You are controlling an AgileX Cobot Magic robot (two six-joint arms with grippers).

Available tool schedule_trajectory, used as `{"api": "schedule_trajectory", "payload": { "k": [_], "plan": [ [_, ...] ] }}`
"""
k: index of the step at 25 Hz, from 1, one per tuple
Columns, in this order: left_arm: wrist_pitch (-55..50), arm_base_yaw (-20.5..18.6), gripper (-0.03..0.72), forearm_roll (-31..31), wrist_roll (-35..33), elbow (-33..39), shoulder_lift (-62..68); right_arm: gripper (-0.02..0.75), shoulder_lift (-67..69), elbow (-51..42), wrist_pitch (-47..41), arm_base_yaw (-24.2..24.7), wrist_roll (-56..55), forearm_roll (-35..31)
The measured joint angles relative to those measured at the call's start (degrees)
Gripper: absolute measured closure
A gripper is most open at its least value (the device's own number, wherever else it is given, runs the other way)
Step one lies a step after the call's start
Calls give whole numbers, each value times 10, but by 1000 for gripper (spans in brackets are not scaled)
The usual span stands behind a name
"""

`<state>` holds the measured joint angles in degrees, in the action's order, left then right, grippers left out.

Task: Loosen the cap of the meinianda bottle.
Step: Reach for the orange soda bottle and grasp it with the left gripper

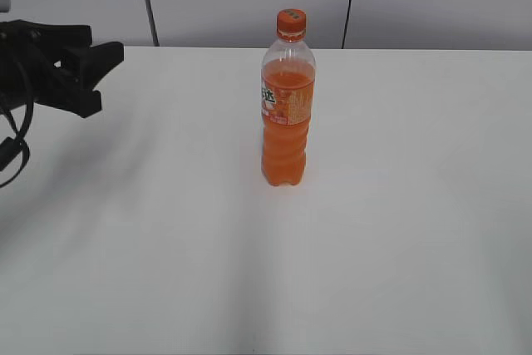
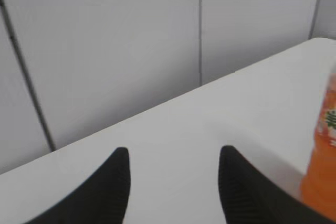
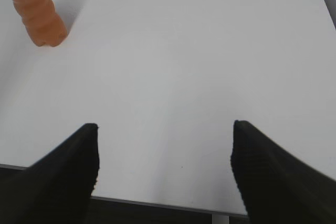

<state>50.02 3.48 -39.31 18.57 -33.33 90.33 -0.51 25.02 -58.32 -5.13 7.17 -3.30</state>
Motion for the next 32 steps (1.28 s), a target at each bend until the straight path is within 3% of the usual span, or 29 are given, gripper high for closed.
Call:
{"api": "schedule_trajectory", "payload": {
  "k": [4,8,17,23,32],
  "plan": [
    [66,0,333,-53,12,-1,47,151,0,0,0,0,0,0],
    [83,0,265,-142,17,-16,84,151,0,0,0,0,0,0],
    [119,0,164,-288,107,-106,170,151,0,0,0,0,0,0],
    [132,9,123,-314,117,-166,232,151,0,0,0,0,0,0],
    [134,68,119,-335,139,-238,292,151,0,0,0,0,0,0]
  ]
}}
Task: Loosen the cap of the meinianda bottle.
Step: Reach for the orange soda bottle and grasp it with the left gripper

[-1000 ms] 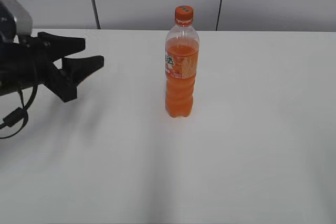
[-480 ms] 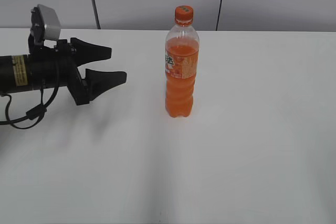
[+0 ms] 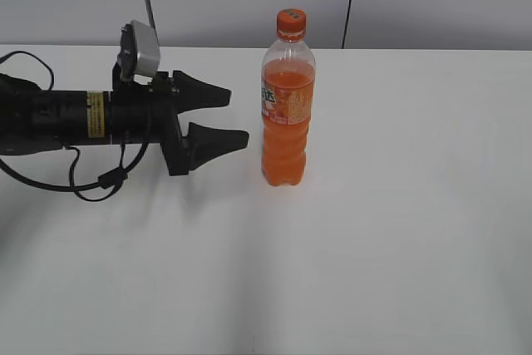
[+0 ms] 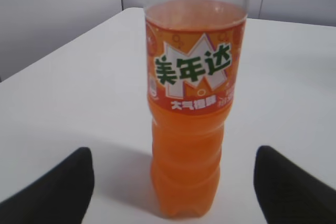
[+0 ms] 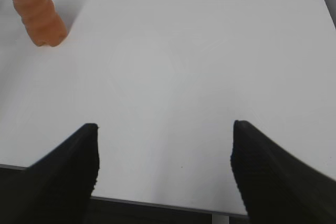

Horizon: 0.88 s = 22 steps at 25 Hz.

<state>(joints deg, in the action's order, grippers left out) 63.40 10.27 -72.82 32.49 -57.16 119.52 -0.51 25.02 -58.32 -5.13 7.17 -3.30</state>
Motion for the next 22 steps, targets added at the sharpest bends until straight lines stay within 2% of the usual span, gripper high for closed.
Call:
{"api": "schedule_trajectory", "payload": {
  "k": [8,22],
  "plan": [
    [-10,47,117,-8,16,-49,36,151,0,0,0,0,0,0],
    [-42,87,115,17,27,-101,66,151,0,0,0,0,0,0]
  ]
}}
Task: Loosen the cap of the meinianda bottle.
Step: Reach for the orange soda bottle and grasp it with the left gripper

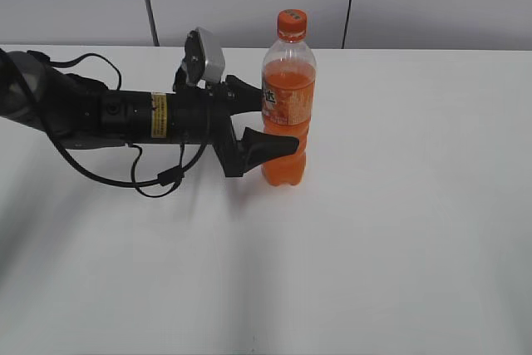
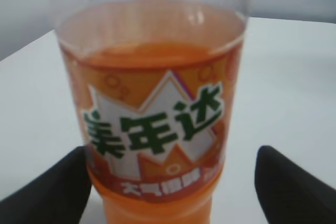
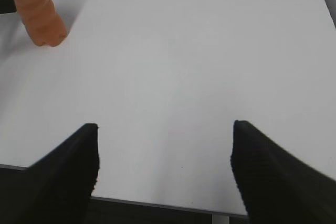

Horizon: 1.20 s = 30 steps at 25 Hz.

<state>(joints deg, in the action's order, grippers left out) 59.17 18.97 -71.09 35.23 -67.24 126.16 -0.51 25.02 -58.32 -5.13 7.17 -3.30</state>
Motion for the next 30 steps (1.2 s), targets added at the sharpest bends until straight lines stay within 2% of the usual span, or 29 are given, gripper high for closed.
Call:
{"api": "schedule_trajectory", "payload": {
  "k": [10,17,25,30],
  "plan": [
    [-36,29,114,11,2,-26,9,151,0,0,0,0,0,0],
    [-38,32,116,21,2,-27,9,151,0,0,0,0,0,0],
    [-43,33,216,64,3,-27,9,151,0,0,0,0,0,0],
    [-46,33,231,67,4,-27,9,152,0,0,0,0,-2,0]
  ]
}}
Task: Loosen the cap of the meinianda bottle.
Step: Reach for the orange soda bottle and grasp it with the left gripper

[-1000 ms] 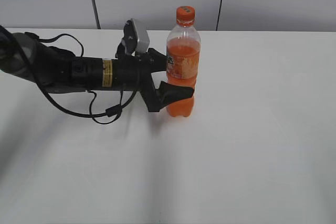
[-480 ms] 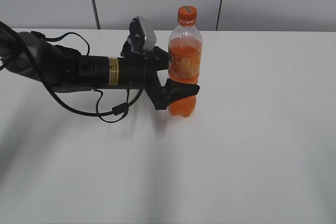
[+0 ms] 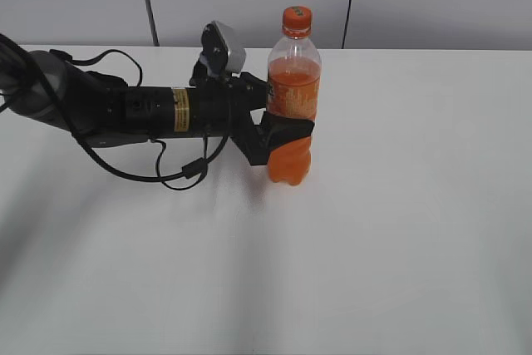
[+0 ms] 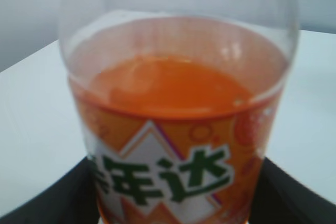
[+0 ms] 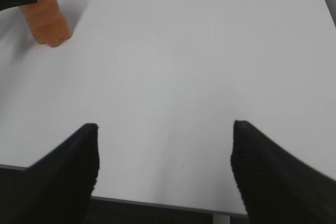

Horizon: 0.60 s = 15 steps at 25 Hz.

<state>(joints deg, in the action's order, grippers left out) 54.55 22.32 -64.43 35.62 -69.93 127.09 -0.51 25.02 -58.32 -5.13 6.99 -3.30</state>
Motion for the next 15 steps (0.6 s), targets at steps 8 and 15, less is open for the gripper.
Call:
{"api": "schedule_trajectory", "payload": {
  "k": [8,15],
  "plan": [
    [-1,0,246,1,0,0,0,267,56,23,-1,0,-35,-1],
    [-1,0,247,1,0,0,0,335,210,126,-1,0,-49,-2]
  ]
}}
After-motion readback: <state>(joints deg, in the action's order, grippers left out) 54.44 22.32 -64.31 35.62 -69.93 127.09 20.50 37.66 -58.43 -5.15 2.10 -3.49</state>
